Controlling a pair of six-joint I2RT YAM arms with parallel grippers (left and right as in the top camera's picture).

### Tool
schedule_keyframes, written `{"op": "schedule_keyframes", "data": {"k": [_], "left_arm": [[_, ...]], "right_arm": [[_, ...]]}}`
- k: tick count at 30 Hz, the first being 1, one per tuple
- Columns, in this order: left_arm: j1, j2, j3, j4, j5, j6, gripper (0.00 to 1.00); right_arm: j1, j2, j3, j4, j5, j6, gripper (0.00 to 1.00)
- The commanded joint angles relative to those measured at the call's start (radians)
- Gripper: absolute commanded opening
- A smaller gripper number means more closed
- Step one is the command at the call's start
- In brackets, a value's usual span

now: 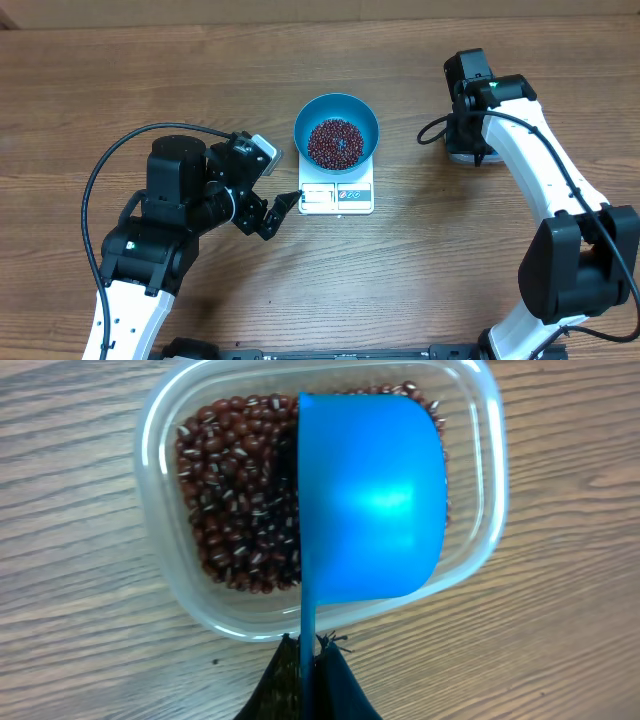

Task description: Scoop item into bowl and weigh 150g on scale

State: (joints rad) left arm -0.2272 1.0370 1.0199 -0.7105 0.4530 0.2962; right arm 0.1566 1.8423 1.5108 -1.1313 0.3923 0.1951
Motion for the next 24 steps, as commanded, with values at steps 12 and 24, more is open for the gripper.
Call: {"op": "schedule_keyframes", "data": {"k": [12,24], "left_arm": [[0.005,0.003,0.026,0.004,0.015,0.022,1.00],[0.005,0.003,0.026,0.004,0.015,0.022,0.99]], "right_arm": [[-0.047,0.007,-0.006,0.066,-0.228,-0.026,0.04],[-0.195,0.007,-0.006,0.101,-0.518,-0.053,0.04]]}}
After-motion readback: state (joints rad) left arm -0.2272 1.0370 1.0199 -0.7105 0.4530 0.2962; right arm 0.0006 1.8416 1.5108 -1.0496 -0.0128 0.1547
